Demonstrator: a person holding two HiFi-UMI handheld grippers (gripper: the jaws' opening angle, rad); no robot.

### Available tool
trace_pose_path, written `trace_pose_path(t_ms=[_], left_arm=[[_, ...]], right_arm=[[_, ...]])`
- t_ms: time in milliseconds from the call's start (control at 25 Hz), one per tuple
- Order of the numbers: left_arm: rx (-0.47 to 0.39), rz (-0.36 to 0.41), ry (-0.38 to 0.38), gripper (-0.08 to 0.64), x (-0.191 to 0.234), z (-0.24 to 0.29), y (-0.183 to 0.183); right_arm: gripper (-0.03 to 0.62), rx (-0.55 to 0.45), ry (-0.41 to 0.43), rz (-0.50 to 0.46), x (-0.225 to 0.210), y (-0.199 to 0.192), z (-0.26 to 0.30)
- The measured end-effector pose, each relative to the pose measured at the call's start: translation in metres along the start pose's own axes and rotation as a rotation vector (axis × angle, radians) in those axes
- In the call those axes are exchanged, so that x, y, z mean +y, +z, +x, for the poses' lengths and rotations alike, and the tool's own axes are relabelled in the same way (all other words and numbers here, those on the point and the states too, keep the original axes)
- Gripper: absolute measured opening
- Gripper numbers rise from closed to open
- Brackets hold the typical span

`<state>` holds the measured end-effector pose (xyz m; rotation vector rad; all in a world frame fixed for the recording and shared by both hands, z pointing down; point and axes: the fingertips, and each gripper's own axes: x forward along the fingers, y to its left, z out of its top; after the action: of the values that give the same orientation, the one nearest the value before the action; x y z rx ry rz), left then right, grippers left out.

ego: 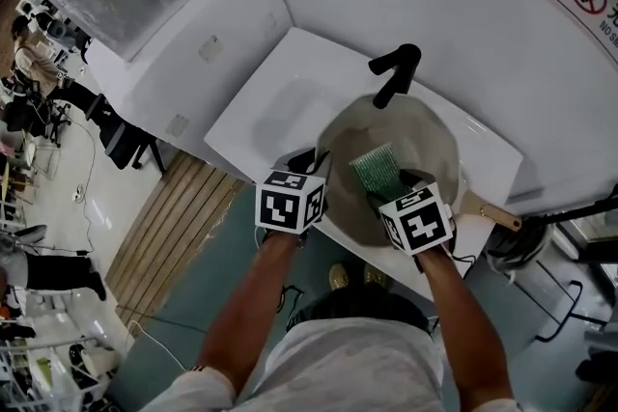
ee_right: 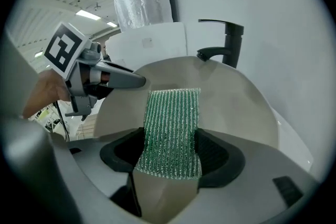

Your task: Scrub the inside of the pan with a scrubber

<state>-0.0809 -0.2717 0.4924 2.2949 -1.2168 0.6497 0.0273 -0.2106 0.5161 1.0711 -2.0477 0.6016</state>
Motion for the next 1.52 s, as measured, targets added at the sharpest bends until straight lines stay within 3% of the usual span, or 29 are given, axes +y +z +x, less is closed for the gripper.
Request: trace_pose_path(t_ms=[400, 1160, 1360, 1520], left_arm=[[-0.003, -0.004, 0.001, 0.086, 0.001, 0.002, 0.0], [-0.001, 0.004, 0.012, 0.086, 0.0, 0.001, 0.0], [-0.007, 0.014, 0.028, 0.089, 0.001, 0.0, 0.001], [-0.024, 0.019, 0.034, 0.14, 0.0, -0.005, 0.006]], right_arm=[[0.304, 0.044, 0.055, -0.018, 0.03, -0.012, 0.018], [0.304, 0.128, -0.054, -0.032, -0.019, -0.045, 0.001], [0.304, 0.113, -0.062, -0.037, -0.024, -0.042, -0.006], [0.304, 0.077, -0.067, -0.035, -0.03, -0.036, -0.015]])
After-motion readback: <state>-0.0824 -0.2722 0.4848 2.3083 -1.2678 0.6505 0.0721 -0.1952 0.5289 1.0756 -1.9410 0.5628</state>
